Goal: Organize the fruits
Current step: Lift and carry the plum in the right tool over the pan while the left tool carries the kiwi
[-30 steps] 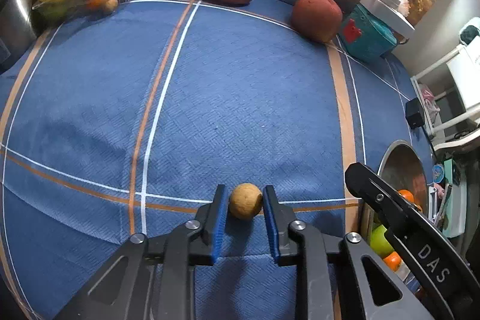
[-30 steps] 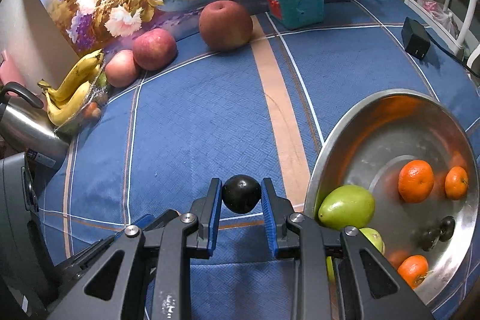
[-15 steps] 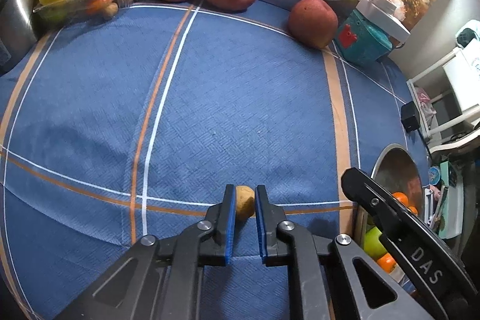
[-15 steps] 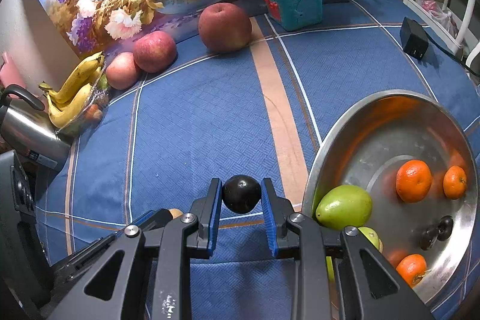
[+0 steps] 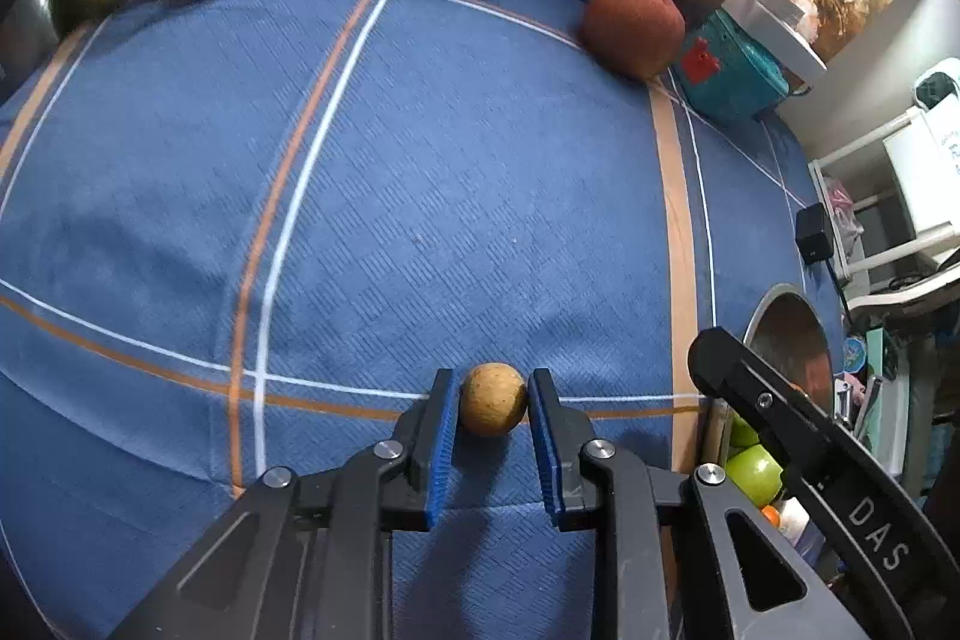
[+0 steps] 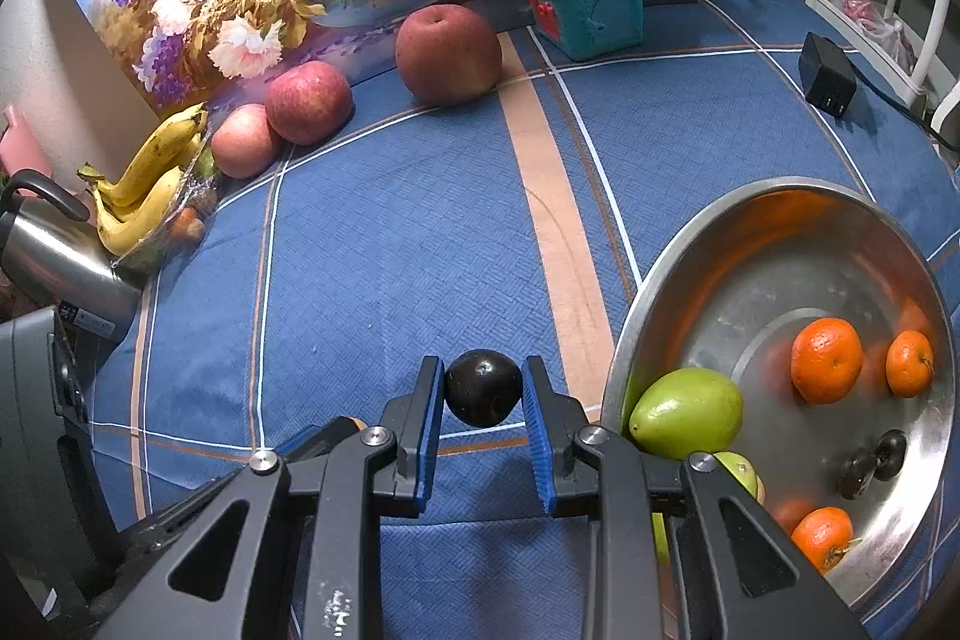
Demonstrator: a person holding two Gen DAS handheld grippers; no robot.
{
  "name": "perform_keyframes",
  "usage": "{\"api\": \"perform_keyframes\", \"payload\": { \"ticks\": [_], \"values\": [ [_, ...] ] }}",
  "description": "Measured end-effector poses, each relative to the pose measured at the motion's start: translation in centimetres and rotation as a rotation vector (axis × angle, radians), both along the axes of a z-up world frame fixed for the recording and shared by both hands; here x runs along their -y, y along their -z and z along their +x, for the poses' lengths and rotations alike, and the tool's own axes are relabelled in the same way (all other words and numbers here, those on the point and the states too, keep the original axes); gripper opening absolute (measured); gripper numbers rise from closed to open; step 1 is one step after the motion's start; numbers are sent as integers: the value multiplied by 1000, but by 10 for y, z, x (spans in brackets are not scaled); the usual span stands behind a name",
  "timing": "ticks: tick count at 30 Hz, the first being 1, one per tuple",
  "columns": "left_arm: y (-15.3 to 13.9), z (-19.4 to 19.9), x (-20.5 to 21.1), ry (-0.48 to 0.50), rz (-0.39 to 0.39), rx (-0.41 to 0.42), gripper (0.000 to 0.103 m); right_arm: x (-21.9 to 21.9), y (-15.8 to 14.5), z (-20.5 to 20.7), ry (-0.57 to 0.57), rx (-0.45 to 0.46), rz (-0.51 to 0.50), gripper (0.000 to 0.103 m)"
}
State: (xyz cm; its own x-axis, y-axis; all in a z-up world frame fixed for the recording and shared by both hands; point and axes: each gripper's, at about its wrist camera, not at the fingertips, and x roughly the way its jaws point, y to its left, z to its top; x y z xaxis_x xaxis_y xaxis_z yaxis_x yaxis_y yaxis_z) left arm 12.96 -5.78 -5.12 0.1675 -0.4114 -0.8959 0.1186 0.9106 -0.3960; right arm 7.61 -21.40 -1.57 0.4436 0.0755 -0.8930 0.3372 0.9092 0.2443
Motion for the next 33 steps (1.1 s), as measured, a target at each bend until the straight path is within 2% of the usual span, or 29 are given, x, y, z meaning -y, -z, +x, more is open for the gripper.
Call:
{"api": "perform_keyframes", "payload": {
  "ticks": [16,25,33],
  "values": [
    [-6,-1,10,7,22,23,26,0,0,0,-4,-3,-2,27],
    [-34,-2,2,-11,-11,88,26,2,-5,-2,2,5,-5,27],
    [-60,-8,13,12,-36,143,26,8,-8,-8,13,-2,-25,27]
  ]
}}
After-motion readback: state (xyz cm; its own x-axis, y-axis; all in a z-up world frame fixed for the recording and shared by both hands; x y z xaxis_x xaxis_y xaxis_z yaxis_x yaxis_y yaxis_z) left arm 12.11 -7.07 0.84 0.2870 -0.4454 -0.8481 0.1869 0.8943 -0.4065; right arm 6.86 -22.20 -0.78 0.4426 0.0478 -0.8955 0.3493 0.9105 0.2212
